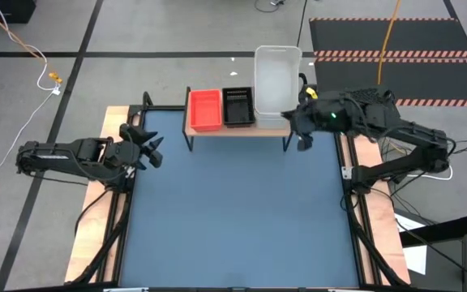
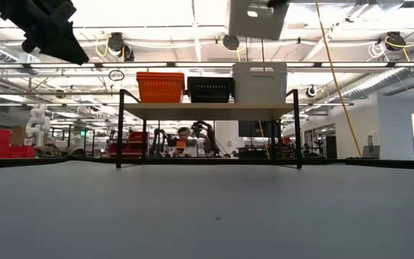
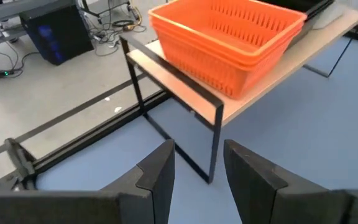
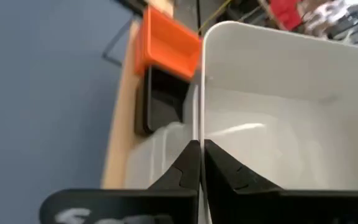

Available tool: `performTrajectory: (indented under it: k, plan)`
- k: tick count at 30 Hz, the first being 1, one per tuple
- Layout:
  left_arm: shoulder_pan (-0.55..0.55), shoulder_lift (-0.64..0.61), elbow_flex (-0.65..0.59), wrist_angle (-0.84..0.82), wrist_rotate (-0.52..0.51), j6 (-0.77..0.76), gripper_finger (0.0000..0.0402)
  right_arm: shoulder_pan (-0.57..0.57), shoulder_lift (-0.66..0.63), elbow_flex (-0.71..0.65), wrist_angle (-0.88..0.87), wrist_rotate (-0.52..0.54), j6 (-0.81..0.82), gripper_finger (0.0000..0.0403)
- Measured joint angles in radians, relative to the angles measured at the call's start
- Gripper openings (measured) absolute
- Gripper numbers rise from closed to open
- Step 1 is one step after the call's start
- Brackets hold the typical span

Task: Stack baskets on shelf by color
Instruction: Stack the grey bin on top of the other grey bin on the shelf, then return to Home Position

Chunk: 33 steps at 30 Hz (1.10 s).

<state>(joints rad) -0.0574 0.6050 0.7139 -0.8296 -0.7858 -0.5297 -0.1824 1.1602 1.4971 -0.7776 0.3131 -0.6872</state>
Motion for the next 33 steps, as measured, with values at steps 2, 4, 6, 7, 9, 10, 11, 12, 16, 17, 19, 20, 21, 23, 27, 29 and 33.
performTrajectory:
  k: [2, 4, 6, 7, 9, 10, 11, 12, 16, 17, 19, 20, 21, 23, 27, 29, 33]
  plan:
    - [0.0, 0.021, 0.0, 0.026, 0.012, 0.014, 0.014, -0.066, 0.017, -0.001, -0.005, -0.055, -0.033, 0.0]
    - [0.0, 0.048, 0.0, 0.048, 0.047, 0.043, 0.014, -0.13, 0.035, 0.0, -0.003, -0.123, -0.035, 0.0]
    - [-0.001, 0.079, 0.0, 0.067, 0.07, 0.067, 0.014, -0.189, 0.053, 0.0, -0.024, -0.184, -0.022, 0.0]
    - [-0.001, 0.093, 0.0, 0.076, 0.079, 0.078, 0.014, -0.212, 0.062, 0.0, -0.038, -0.206, -0.015, 0.0]
    - [-0.001, 0.119, 0.0, 0.088, 0.083, 0.103, 0.014, -0.253, 0.079, -0.001, -0.064, -0.25, 0.0, 0.0]
    - [-0.001, 0.131, 0.0, 0.096, 0.082, 0.116, 0.014, -0.27, 0.084, -0.001, -0.082, -0.276, 0.01, 0.0]
    - [-0.001, 0.14, 0.0, 0.106, 0.082, 0.128, 0.014, -0.285, 0.088, -0.001, -0.097, -0.306, 0.02, 0.0]
    - [-0.001, 0.148, 0.0, 0.11, 0.083, 0.139, 0.014, -0.298, 0.092, -0.001, -0.108, -0.339, 0.03, 0.0]
    - [0.0, 0.161, -0.001, 0.153, 0.082, 0.178, 0.014, -0.34, 0.107, -0.001, -0.135, -0.449, 0.077, 0.0]
    - [0.0, 0.161, -0.001, 0.16, 0.082, 0.185, 0.014, -0.345, 0.112, -0.001, -0.137, -0.466, 0.093, 0.0]
    - [0.0, 0.161, -0.001, 0.182, 0.083, 0.194, 0.014, -0.357, 0.12, -0.001, -0.147, -0.503, 0.119, 0.0]
    - [0.0, 0.161, -0.001, 0.186, 0.088, 0.195, 0.014, -0.361, 0.125, -0.001, -0.147, -0.515, 0.124, 0.0001]
    - [0.0, 0.16, -0.001, 0.188, 0.094, 0.195, 0.014, -0.363, 0.129, -0.001, -0.146, -0.525, 0.125, 0.0004]
    - [0.0, 0.16, -0.001, 0.19, 0.106, 0.195, 0.014, -0.366, 0.135, -0.001, -0.14, -0.522, 0.126, 0.0013]
    - [0.0, 0.16, -0.001, 0.19, 0.107, 0.188, 0.014, -0.381, 0.134, -0.001, -0.139, -0.521, 0.118, 0.0043]
    - [0.0, 0.16, -0.001, 0.19, 0.107, 0.188, 0.014, -0.386, 0.13, -0.001, -0.14, -0.499, 0.118, 0.0064]
    - [0.0, 0.16, -0.001, 0.19, 0.108, 0.208, 0.014, -0.393, 0.101, -0.001, -0.137, -0.494, 0.128, 0.0116]
